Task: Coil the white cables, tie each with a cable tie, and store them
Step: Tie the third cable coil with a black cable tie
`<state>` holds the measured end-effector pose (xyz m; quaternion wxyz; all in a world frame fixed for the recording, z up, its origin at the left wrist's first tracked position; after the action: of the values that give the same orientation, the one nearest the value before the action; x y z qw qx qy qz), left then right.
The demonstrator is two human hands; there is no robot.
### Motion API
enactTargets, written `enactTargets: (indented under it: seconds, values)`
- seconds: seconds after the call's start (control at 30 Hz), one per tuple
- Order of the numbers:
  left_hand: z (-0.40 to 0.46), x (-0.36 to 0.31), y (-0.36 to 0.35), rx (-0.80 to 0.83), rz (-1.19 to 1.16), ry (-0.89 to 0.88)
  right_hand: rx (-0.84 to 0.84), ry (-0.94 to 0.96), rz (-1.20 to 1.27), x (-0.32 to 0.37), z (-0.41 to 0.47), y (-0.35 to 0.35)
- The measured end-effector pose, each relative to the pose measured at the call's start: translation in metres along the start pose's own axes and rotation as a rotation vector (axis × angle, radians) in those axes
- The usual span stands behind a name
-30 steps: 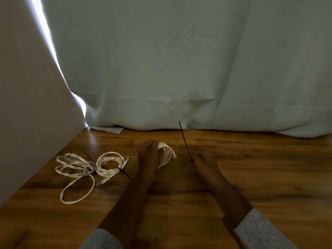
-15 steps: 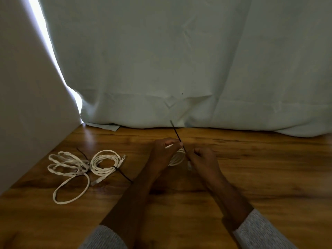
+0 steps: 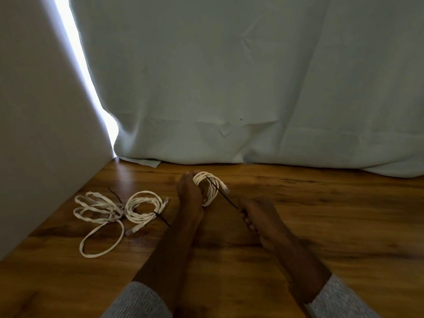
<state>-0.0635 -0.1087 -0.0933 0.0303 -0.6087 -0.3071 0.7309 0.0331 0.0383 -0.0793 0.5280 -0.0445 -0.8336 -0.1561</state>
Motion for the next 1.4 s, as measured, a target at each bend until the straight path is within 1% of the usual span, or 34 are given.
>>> enactTargets:
  seconds: [0.17,0.33,0.47,0.53,0.63,0.73,0.8,0.87,0.9,1.0,1.07,1.23,1.3,1.4]
  values:
    - [-0.001,-0.001,-0.002,-0.025,-0.042,0.011,-0.012,-0.048,-0.011,-0.001,0.0,-0.003]
    - [0.002,0.002,-0.002,-0.006,-0.094,0.048,0.002,-0.055,0.007,-0.002,0.0,-0.004]
    - [-0.007,0.011,-0.008,0.092,-0.001,0.085,0.065,-0.017,0.048,-0.001,-0.002,-0.007]
    - [-0.015,0.01,-0.014,0.147,0.076,0.051,0.079,0.001,0.056,-0.002,-0.002,-0.009]
    - [-0.02,0.011,-0.021,0.284,0.24,-0.123,0.077,0.01,0.059,-0.003,-0.001,-0.008]
    - [-0.019,0.013,-0.022,0.316,0.296,-0.173,0.097,0.016,0.08,-0.003,0.0,-0.006]
    - [-0.018,0.012,-0.02,0.316,0.324,-0.198,0.092,0.011,0.078,-0.002,0.001,-0.005]
    - [-0.018,0.009,-0.02,0.312,0.302,-0.22,0.072,-0.012,0.067,-0.002,0.0,-0.004]
    - [-0.016,0.008,-0.019,0.285,0.275,-0.224,0.063,-0.027,0.064,-0.003,0.0,-0.003]
    - [-0.008,0.006,-0.014,0.138,0.074,-0.104,0.044,-0.065,0.056,-0.002,-0.001,0.0]
    - [-0.001,0.005,-0.009,0.094,-0.02,-0.057,0.038,-0.089,0.046,-0.001,-0.001,0.001]
    - [0.008,0.005,0.001,0.109,-0.08,-0.026,0.033,-0.134,-0.021,-0.002,-0.001,0.002]
    - [0.007,0.003,0.0,0.133,-0.057,-0.059,0.042,-0.144,-0.022,-0.003,-0.001,0.002]
    - [0.001,-0.001,-0.004,0.177,0.043,-0.153,0.059,-0.131,-0.002,-0.002,-0.001,0.002]
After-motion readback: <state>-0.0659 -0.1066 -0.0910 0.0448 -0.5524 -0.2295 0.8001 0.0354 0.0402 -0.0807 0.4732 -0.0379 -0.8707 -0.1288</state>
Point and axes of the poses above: each hand's wrist, its own z-axis towards the middle knuckle, its own y-axis out of the back of the hand, x = y × z, the point moved 2 cm from there along z, towards the middle knuckle, and after that the axes turned 15 degrees about -y, right-handed, at the moved point
